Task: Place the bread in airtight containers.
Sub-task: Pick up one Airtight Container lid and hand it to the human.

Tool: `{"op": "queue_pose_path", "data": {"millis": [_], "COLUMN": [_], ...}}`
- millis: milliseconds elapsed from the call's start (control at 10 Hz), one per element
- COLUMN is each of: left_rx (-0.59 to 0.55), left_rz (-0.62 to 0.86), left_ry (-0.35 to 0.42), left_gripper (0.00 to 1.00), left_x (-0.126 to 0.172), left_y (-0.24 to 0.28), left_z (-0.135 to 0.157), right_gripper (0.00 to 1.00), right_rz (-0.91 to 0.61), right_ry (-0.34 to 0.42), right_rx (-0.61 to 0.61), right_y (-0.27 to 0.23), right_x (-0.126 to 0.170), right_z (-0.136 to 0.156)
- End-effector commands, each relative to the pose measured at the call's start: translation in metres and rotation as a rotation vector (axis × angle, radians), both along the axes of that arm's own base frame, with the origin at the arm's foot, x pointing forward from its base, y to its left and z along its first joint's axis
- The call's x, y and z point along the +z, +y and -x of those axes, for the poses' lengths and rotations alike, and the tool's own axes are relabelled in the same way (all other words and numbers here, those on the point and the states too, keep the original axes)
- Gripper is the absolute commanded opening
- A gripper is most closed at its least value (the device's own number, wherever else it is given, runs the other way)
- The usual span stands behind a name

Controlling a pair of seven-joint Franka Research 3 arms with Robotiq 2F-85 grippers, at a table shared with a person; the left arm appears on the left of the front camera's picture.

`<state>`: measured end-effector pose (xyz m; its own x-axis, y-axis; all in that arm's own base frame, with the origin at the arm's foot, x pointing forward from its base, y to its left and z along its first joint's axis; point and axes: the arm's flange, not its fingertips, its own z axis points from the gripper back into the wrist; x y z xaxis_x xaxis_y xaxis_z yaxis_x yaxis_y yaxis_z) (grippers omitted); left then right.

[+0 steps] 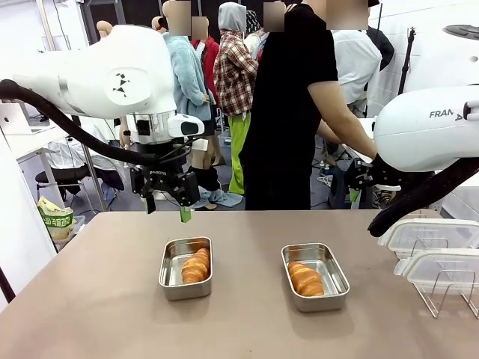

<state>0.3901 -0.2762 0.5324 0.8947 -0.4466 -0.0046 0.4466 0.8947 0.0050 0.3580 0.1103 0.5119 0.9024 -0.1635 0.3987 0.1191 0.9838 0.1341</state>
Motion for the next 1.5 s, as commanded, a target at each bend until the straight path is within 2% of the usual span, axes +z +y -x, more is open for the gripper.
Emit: {"op": "queue_pose_path", "data": {"millis": [0, 100, 200, 600, 800, 1000, 1100, 1300, 1400], "left_rx": [-0.011, -0.006, 0.000, 0.000, 0.000, 0.000, 0.000, 0.000, 0.000], "left_rz": [0.053, 0.058, 0.011, 0.011, 0.011, 0.011, 0.011, 0.011, 0.011], "left_ry": [0.014, 0.028, 0.004, 0.004, 0.004, 0.004, 0.004, 0.004, 0.004], "left_gripper": [1.00, 1.00, 1.00, 1.00, 1.00, 1.00, 1.00, 1.00, 1.00], "left_x": [-0.011, -0.013, -0.001, -0.001, -0.001, -0.001, -0.001, -0.001, -0.001], "left_y": [0.011, 0.012, 0.002, 0.002, 0.002, 0.002, 0.002, 0.002, 0.002], "left_z": [0.001, -0.002, 0.001, 0.001, 0.001, 0.001, 0.001, 0.001, 0.001], "right_gripper": [1.00, 1.00, 1.00, 1.00, 1.00, 1.00, 1.00, 1.00, 1.00], "right_rz": [0.003, 0.003, 0.003, 0.000, 0.102, 0.171, 0.200, 0.282, 0.385], "right_ry": [0.003, 0.003, 0.003, 0.000, -0.062, -0.067, -0.052, 0.022, 0.051], "right_rx": [-0.002, -0.002, -0.002, 0.000, 0.394, 0.711, 0.879, 1.094, 1.199], "right_y": [-0.001, -0.001, -0.001, 0.000, -0.025, -0.041, -0.046, -0.061, -0.070], "right_x": [-0.001, -0.001, -0.001, 0.000, 0.013, 0.018, 0.019, 0.013, 0.007], "right_z": [0.000, 0.000, 0.000, 0.000, 0.018, 0.016, 0.011, -0.003, -0.007]}}
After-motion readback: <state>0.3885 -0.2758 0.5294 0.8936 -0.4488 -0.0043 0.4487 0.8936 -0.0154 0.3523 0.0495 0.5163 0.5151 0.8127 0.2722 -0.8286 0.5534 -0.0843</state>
